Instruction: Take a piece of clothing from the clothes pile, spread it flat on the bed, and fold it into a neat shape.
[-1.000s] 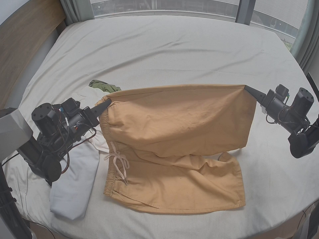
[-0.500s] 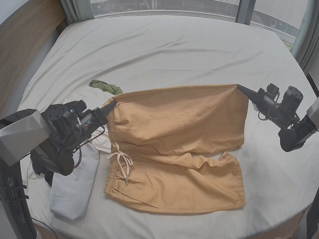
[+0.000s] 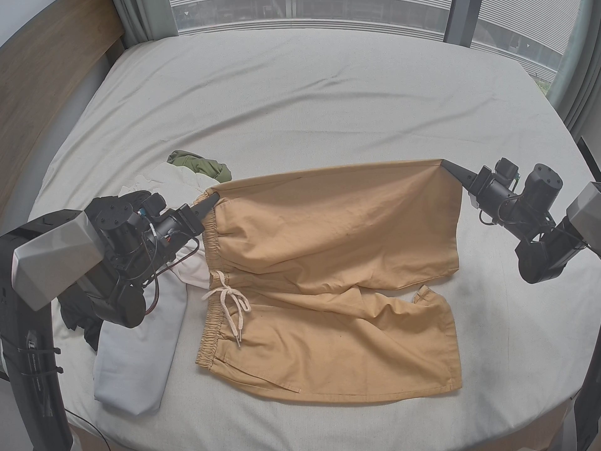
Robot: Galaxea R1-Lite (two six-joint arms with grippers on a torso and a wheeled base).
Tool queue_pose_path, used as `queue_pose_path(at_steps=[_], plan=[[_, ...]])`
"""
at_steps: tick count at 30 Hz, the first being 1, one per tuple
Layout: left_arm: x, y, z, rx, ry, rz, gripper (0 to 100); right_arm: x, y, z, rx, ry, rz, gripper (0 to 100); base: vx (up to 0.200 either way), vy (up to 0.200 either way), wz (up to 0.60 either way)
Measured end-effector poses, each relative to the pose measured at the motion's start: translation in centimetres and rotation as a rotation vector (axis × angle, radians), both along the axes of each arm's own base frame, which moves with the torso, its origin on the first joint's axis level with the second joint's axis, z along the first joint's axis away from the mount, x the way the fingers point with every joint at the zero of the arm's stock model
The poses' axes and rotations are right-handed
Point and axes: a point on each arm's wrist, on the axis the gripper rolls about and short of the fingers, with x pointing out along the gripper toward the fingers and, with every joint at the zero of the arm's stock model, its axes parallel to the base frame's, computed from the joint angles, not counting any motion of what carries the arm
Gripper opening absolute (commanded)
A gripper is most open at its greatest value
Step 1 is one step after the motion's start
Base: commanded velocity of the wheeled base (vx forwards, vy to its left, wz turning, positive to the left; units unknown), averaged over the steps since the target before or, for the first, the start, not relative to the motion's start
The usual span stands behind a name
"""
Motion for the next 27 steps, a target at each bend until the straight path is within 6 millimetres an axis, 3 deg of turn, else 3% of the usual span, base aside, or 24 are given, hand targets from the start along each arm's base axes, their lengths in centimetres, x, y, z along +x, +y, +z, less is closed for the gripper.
queue_pose_path(at_steps=[2,3,17,22,27], plan=[[0.1,0.1,0.0,0.000,0.000,0.002,100,0.1,-0.1,-0.2,0.001,0.001,-0.004,0,0.000,0.000,0.00],[0.1,0.1,0.0,0.000,-0.001,0.002,100,0.1,-0.1,-0.3,0.001,0.003,-0.005,100,0.000,0.000,0.00],[-0.2,0.3,0.1,-0.003,0.005,0.036,100,-0.3,-1.3,-2.4,-0.002,0.082,-0.043,100,0.000,0.000,0.00],[-1.8,0.6,0.3,0.003,0.039,0.036,100,-2.3,-1.9,-4.1,-0.035,0.158,-0.062,100,0.000,0.000,0.00],[-5.2,0.8,0.5,0.023,0.110,-0.028,100,-5.9,-2.1,-6.4,-0.140,0.236,-0.074,100,0.000,0.000,0.00]])
